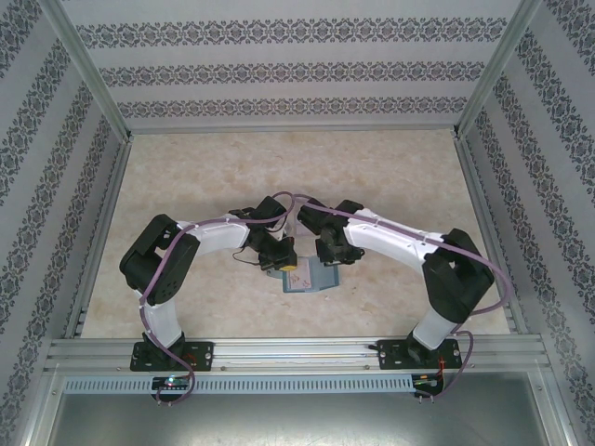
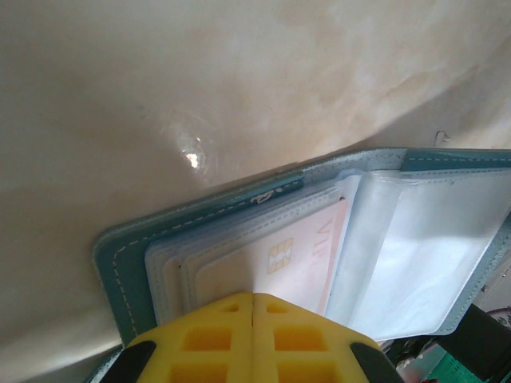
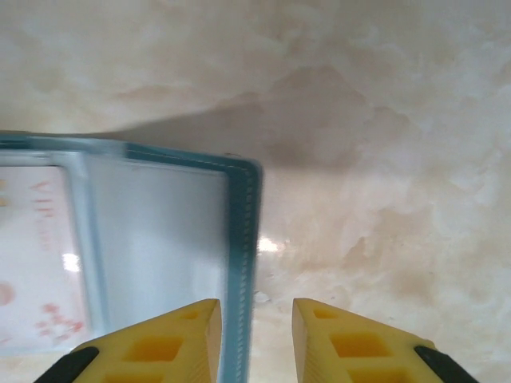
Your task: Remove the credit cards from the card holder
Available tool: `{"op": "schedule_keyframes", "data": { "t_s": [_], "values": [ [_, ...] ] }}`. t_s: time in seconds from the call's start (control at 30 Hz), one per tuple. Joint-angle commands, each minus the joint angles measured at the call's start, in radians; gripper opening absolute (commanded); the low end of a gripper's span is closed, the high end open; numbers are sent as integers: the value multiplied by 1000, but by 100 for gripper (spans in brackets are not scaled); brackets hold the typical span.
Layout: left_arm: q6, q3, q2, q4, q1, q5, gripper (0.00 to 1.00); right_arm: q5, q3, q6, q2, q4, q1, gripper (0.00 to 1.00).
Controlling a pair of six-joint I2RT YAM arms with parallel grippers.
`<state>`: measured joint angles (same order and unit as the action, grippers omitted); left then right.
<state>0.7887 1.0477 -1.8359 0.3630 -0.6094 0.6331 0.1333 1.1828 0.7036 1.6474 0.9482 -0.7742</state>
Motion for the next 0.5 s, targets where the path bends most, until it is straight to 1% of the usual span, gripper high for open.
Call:
{"op": "schedule_keyframes", "data": {
  "t_s": [0.0,0.1,0.17,0.27,0.47],
  "values": [
    [-18,11,-9,42,-13,-13,0,-78,21,16,-43,-44,5,28],
    [-18,10,-8,42,-12,-11,0,-166,5,33,-56,-127,7,28],
    [-18,9,-8,42,-13,-12,0,-258,-27,56,-54,-216,13,27],
    [-17,12,-7,39,-13,-11,0,-362,-67,92,-34,-324,20,25],
    [-17,14,-8,39,-12,-12,0,-423,-133,133,4,-436,32,22]
  ]
}}
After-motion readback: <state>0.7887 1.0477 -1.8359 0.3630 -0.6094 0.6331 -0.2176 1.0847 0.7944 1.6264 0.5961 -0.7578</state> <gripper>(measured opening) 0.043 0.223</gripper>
